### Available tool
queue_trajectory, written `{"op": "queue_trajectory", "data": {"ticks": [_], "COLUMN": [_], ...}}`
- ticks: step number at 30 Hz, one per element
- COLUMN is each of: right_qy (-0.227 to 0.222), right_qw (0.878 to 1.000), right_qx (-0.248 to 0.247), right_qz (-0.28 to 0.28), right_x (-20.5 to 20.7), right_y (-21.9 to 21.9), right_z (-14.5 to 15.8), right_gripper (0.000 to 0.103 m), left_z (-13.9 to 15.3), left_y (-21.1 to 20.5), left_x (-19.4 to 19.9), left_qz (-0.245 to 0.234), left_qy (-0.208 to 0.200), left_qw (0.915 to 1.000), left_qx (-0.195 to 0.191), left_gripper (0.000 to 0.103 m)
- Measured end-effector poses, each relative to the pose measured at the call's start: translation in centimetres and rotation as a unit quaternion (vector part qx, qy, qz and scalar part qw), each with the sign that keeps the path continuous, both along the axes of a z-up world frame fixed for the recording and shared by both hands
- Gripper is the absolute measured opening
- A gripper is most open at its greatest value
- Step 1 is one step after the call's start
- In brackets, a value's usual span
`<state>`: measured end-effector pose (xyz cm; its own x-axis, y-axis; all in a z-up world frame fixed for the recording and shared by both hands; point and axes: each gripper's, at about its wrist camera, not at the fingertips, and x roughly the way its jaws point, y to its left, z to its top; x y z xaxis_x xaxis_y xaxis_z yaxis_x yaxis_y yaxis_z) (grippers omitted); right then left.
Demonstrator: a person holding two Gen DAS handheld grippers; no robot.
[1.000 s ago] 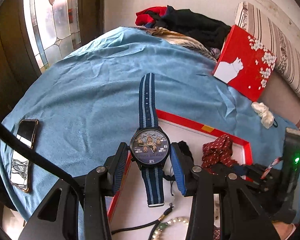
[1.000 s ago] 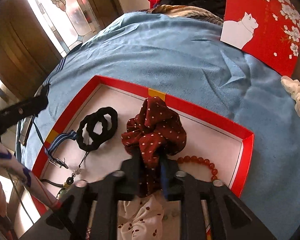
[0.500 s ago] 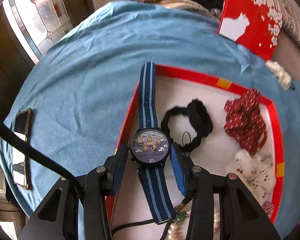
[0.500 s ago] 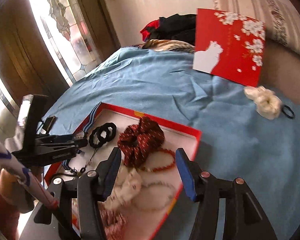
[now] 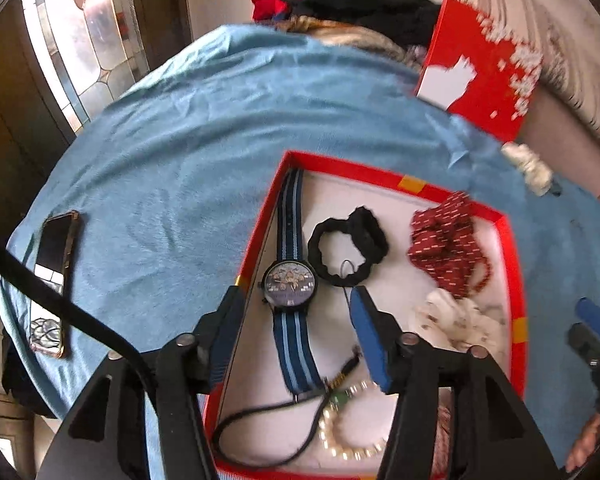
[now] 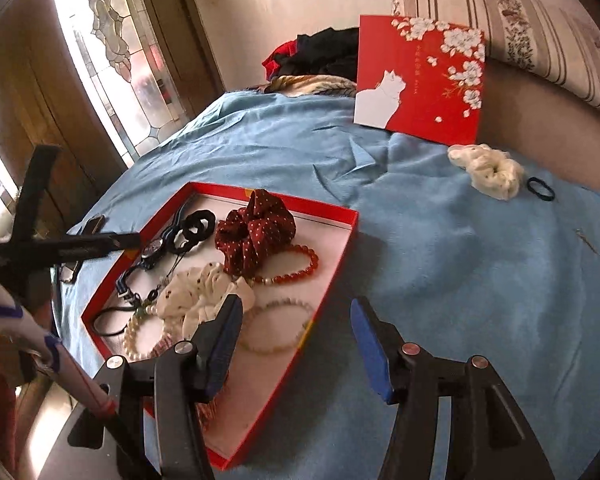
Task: Organize jewelry
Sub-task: 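Open both grippers and pull them back from the tray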
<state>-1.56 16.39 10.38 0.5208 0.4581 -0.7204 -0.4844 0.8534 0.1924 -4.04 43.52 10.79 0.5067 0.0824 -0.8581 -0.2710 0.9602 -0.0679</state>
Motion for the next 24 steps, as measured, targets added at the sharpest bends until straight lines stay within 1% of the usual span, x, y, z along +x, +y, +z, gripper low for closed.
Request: {"op": "queue_trajectory", "data": {"ticks": [1,4,6,8,11,13,15,18,19,21,23,24], "right_qy": [-0.004,-0.01,-0.013,-0.012,-0.007,-0.003,0.002,0.006,0.006,0.003,0.001,0.002], "right_qw": [1.0,1.0,1.0,1.0,1.0,1.0,1.0,1.0,0.999,0.999,0.999,0.999], "right_qx": [-0.002,-0.009,-0.013,-0.015,-0.016,-0.02,-0.023,-0.029,-0.032,-0.04,-0.044,-0.044], "right_qz": [0.0,-0.002,-0.004,-0.006,-0.01,-0.011,-0.012,-0.012,-0.012,-0.012,-0.013,-0.013], "right_x": [-0.5,-1.8,-2.9,-3.9,-5.6,-6.7,-7.6,-8.8,-9.2,-10.0,-10.6,-10.8], "right_y": [-0.3,-1.0,-1.5,-2.0,-2.7,-3.1,-3.4,-3.6,-3.7,-3.7,-3.7,-3.8], "right_z": [0.1,0.3,0.4,0.4,0.2,-0.1,-0.3,-0.6,-0.7,-0.7,-0.5,-0.4], "right_gripper": [0.061,0.061,0.061,0.061,0.061,0.063,0.063,0.063,0.063,0.063,0.063,0.064], "left_z": [0.5,2.0,2.9,3.4,4.0,4.0,4.1,4.3,4.4,4.8,5.5,6.0], "left_y": [0.1,0.7,1.3,1.9,2.3,2.3,2.0,0.5,-0.2,-1.3,-2.8,-3.8], "left_x": [-0.5,-2.6,-4.5,-6.0,-9.3,-11.1,-13.0,-15.2,-15.8,-16.6,-17.4,-17.8], "left_qz": [0.001,0.016,0.04,0.066,0.115,0.137,0.158,0.172,0.174,0.175,0.176,0.179], "left_qy": [-0.005,-0.021,-0.033,-0.045,-0.064,-0.071,-0.078,-0.091,-0.096,-0.106,-0.121,-0.133], "left_qw": [1.0,0.9996,0.9986,0.9968,0.9912,0.9877,0.9839,0.9795,0.9784,0.9767,0.9734,0.9698], "left_qx": [-0.004,-0.013,-0.013,-0.005,0.017,0.021,0.031,0.052,0.056,0.065,0.083,0.099], "left_gripper": [0.06,0.061,0.061,0.061,0.063,0.066,0.067,0.068,0.069,0.073,0.079,0.082]}}
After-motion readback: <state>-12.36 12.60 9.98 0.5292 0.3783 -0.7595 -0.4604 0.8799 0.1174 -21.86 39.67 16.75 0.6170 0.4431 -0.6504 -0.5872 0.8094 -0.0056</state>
